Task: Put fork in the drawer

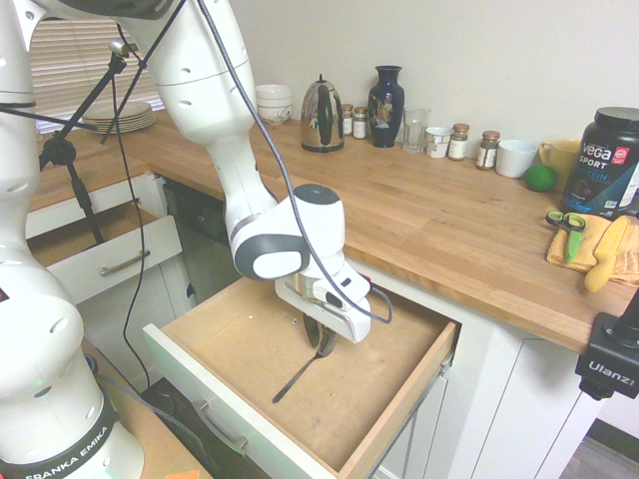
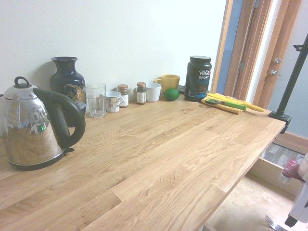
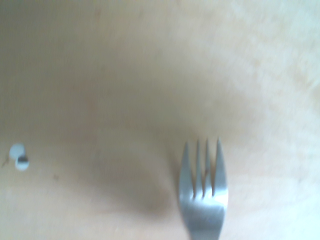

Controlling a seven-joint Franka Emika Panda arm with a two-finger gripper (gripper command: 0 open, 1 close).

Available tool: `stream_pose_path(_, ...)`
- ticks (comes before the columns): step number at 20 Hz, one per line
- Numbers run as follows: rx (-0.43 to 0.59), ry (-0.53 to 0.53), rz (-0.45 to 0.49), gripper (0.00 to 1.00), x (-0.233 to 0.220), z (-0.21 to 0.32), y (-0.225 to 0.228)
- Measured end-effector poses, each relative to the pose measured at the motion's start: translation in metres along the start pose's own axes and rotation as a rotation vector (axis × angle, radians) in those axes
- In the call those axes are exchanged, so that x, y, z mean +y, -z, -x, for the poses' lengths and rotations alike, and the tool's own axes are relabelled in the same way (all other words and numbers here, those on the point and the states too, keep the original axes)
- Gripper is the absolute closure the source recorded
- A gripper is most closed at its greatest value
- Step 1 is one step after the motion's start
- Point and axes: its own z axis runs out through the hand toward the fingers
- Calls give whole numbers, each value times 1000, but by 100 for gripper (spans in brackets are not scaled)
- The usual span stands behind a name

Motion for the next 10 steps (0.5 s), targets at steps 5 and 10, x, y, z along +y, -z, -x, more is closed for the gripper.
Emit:
stream_pose_path(5,1,-6,-3,0,-4,-2,7)
stream_pose_path(10,11,-5,-31,0,-1,4,36)
